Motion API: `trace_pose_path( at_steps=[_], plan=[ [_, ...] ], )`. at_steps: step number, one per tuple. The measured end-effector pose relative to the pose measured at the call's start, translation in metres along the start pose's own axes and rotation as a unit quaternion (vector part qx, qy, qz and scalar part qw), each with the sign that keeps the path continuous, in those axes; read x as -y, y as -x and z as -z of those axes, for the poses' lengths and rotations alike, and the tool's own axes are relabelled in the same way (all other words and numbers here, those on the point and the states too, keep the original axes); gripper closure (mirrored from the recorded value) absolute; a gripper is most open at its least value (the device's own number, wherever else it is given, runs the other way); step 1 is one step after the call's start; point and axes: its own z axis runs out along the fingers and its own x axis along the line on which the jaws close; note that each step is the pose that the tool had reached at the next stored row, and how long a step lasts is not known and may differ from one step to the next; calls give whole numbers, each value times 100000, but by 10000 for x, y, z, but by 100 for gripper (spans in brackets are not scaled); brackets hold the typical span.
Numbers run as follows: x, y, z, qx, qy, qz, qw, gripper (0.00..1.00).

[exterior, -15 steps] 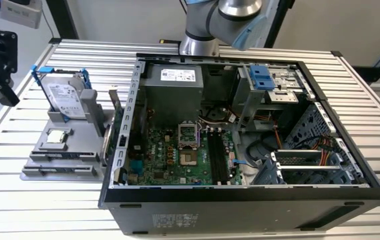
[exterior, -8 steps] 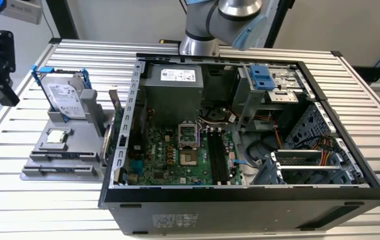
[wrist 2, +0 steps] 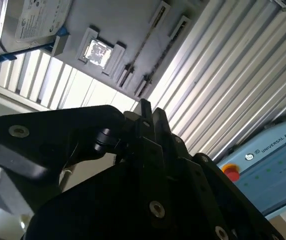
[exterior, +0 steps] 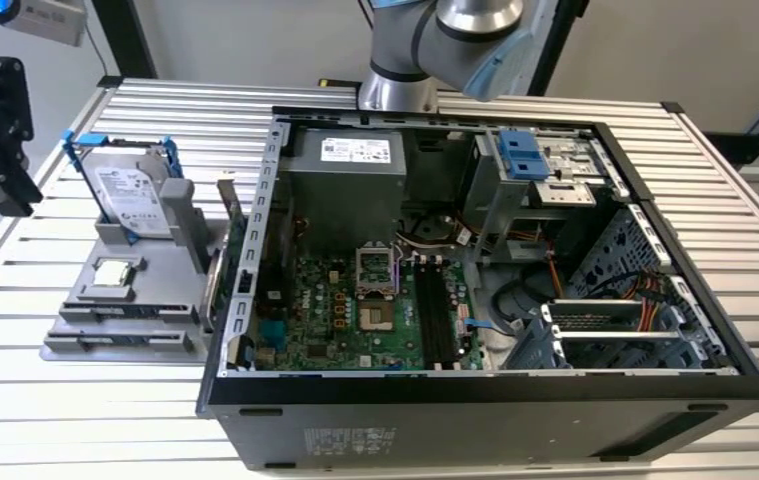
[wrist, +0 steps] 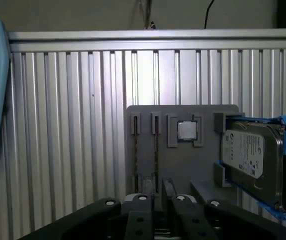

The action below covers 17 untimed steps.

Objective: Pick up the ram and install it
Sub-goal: 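Pick up the ram and move it above insertion slot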

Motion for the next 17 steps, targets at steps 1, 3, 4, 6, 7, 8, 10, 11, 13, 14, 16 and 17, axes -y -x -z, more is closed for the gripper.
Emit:
trace_pose_path(
  at_steps=[1,3,4,6,7,8,10,11,13,14,16,17],
  plan=[
    [22,1,0,98,43,18,100000,0],
    [47,1,-27,76,50,502,99999,0],
    [61,1,-43,-31,63,819,99997,0],
    [73,0,-82,-225,94,1973,99980,0],
    [75,-1,-100,-291,124,2847,99959,0],
    [76,-1,-117,-352,156,3651,99933,0],
    [77,-2,-153,-397,188,4628,99892,0],
    [77,-3,-172,-397,182,4626,99892,0],
    [78,-5,-209,-399,184,4615,99892,0],
    [78,-6,-226,-397,181,4566,99895,0],
    [79,-8,-263,-396,177,4477,99899,0],
    [80,-8,-280,-395,178,4466,99899,0]
  ],
)
